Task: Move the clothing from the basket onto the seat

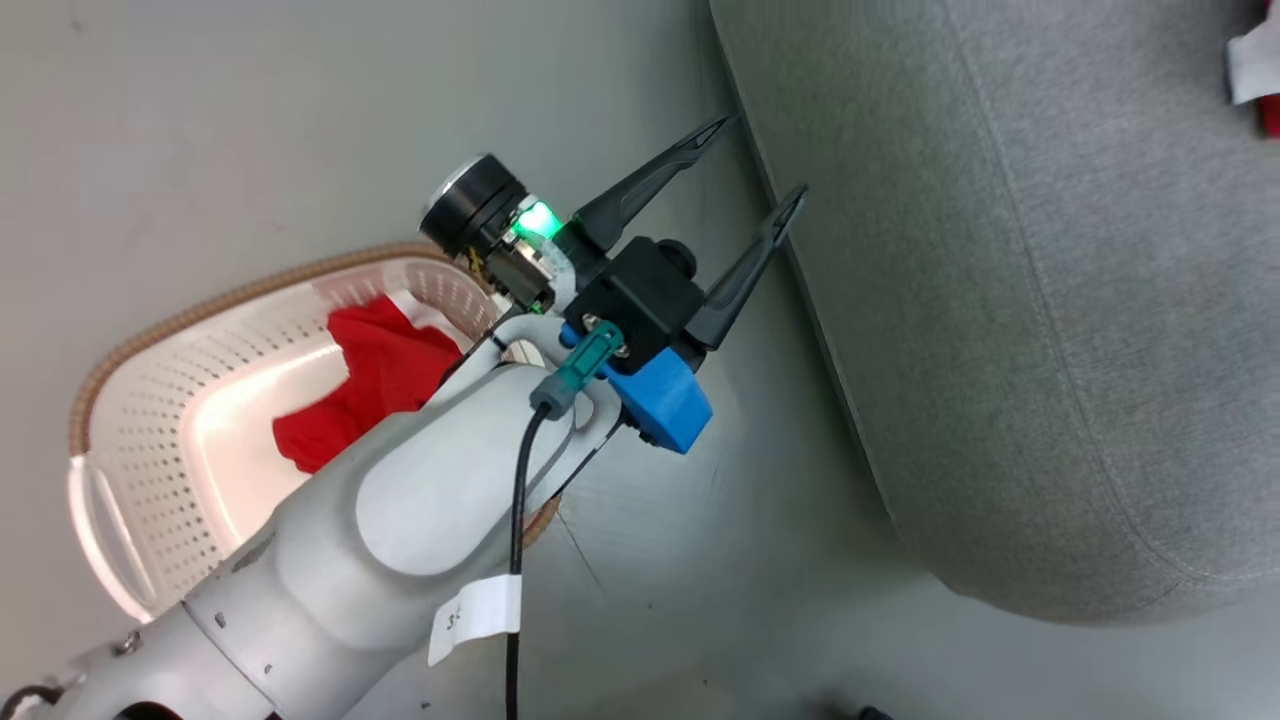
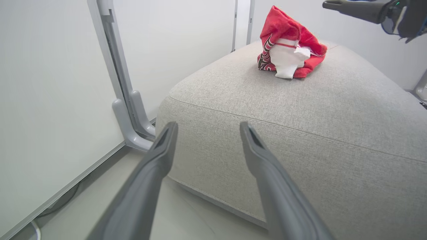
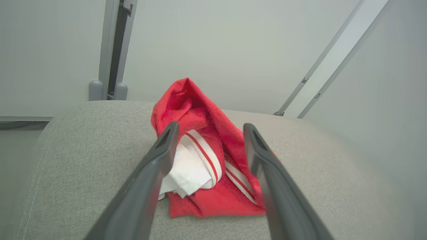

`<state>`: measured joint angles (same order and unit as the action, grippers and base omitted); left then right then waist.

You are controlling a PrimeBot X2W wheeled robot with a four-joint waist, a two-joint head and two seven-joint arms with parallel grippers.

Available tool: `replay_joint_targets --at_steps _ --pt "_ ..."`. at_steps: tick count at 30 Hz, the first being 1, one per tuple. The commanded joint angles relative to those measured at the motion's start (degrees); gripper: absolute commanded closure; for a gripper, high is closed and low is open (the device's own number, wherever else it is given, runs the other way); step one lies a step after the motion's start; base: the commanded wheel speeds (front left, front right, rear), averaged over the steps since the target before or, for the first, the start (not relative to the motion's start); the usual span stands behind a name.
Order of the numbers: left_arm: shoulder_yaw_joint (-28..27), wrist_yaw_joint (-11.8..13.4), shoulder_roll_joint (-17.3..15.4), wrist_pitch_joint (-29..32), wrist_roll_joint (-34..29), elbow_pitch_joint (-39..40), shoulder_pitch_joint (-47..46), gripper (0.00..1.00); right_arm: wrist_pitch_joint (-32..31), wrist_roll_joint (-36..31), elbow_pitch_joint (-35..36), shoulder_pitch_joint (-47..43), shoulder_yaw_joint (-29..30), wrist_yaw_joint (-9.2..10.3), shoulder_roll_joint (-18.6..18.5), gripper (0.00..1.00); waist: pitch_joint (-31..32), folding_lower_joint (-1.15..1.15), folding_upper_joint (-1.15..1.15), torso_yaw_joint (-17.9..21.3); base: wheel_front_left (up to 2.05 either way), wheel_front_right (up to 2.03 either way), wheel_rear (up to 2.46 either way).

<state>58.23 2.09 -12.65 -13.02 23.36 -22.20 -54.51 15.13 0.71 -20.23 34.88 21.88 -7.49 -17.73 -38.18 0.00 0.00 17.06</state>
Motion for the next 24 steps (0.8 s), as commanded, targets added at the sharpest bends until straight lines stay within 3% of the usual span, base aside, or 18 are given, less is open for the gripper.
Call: replay_joint_targets --at_steps 1,7,14,24 --pt "-0.9 0.6 0.2 -0.9 0.8 -0.8 1.4 0.0 0.0 -0.1 2.0 -2.1 -0.7 -0.01 0.3 0.0 4.9 0.0 0.0 -1.6 0.0 0.0 0.0" --pt "-5.4 2.2 0.3 -2.1 3.2 -2.7 6.1 0.0 0.0 0.2 7.7 -7.0 -4.7 0.0 1.1 0.0 11.7 0.0 0.0 -4.4 0.0 0.0 0.0" --pt "-16.4 4.6 -0.8 -2.2 2.1 2.0 14.1 0.0 0.0 1.0 12.4 -10.7 -11.0 -0.01 2.8 0.0 18.1 0.0 0.0 -8.6 0.0 0.0 0.0" --pt "-33.1 3.5 1.3 -2.2 -2.8 7.0 27.0 0.0 0.0 2.6 14.1 -15.0 -17.4 -0.01 5.6 0.0 24.8 0.0 0.0 -14.4 0.0 0.0 0.0"
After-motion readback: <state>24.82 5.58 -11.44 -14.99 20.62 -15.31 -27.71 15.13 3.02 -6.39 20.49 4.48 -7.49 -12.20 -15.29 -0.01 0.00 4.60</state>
